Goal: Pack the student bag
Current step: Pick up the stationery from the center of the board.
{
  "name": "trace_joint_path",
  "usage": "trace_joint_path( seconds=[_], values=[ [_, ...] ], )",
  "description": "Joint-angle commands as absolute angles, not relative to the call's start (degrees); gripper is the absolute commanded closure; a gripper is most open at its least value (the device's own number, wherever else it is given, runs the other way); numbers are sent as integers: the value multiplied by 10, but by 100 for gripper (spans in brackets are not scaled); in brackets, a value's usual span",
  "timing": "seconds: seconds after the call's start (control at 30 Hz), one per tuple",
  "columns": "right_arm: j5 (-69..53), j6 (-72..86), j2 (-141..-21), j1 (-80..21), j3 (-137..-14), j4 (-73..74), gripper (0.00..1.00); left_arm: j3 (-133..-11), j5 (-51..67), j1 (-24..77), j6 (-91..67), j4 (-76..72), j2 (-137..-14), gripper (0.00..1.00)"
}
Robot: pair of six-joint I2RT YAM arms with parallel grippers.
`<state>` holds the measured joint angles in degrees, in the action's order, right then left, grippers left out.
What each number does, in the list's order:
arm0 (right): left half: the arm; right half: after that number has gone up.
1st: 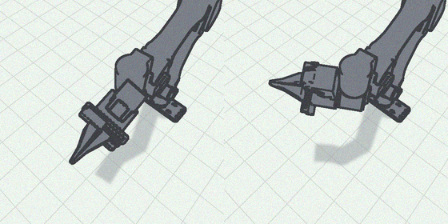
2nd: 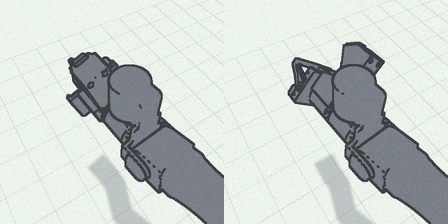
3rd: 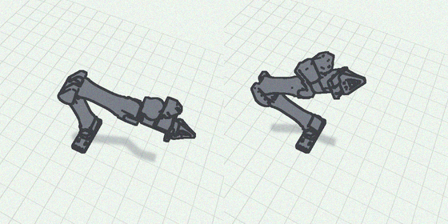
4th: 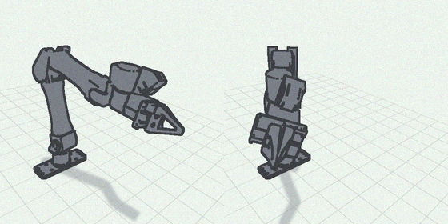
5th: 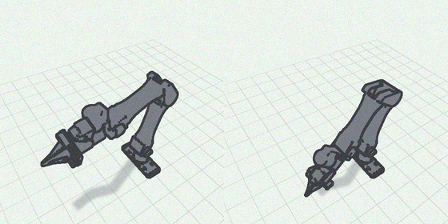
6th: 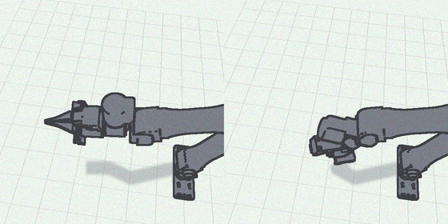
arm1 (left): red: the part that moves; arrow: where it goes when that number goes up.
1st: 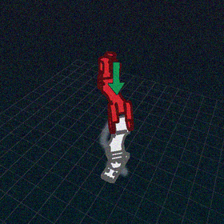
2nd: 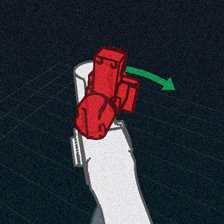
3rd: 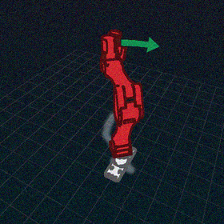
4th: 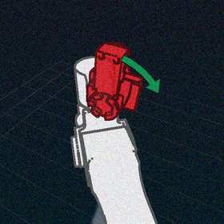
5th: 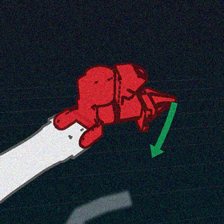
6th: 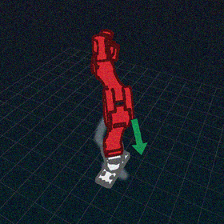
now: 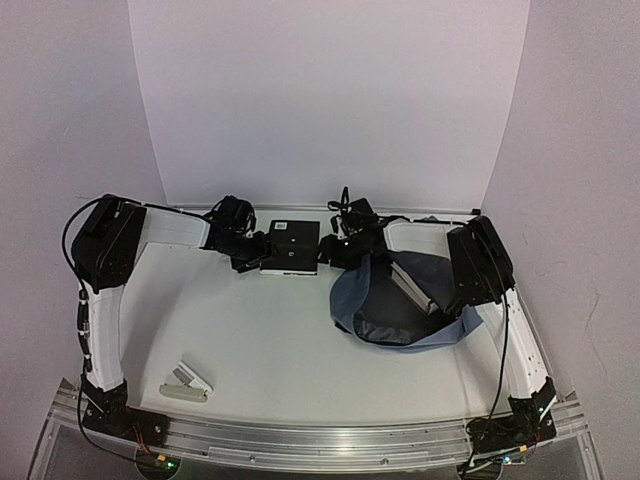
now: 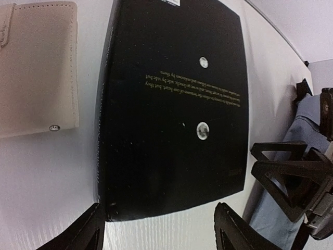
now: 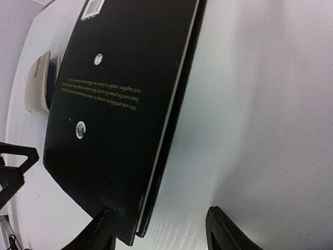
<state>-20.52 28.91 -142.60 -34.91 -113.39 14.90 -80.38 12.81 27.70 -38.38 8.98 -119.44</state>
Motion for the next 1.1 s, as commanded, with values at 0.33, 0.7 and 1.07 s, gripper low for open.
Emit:
trace_joint_path(
  seconds=[0.33, 0.7, 1.07],
  values=[
    [-284, 326, -1498, -357, -1213, 141, 55, -888, 167, 265, -382, 97, -1269, 42],
    [-347, 349, -1381, -393, -1036, 110, 81, -702, 191, 323, -411, 34, -1142, 67],
    [-387, 360, -1233, -441, -856, 52, 85, -511, 169, 360, -486, -12, -1008, 67]
  ],
)
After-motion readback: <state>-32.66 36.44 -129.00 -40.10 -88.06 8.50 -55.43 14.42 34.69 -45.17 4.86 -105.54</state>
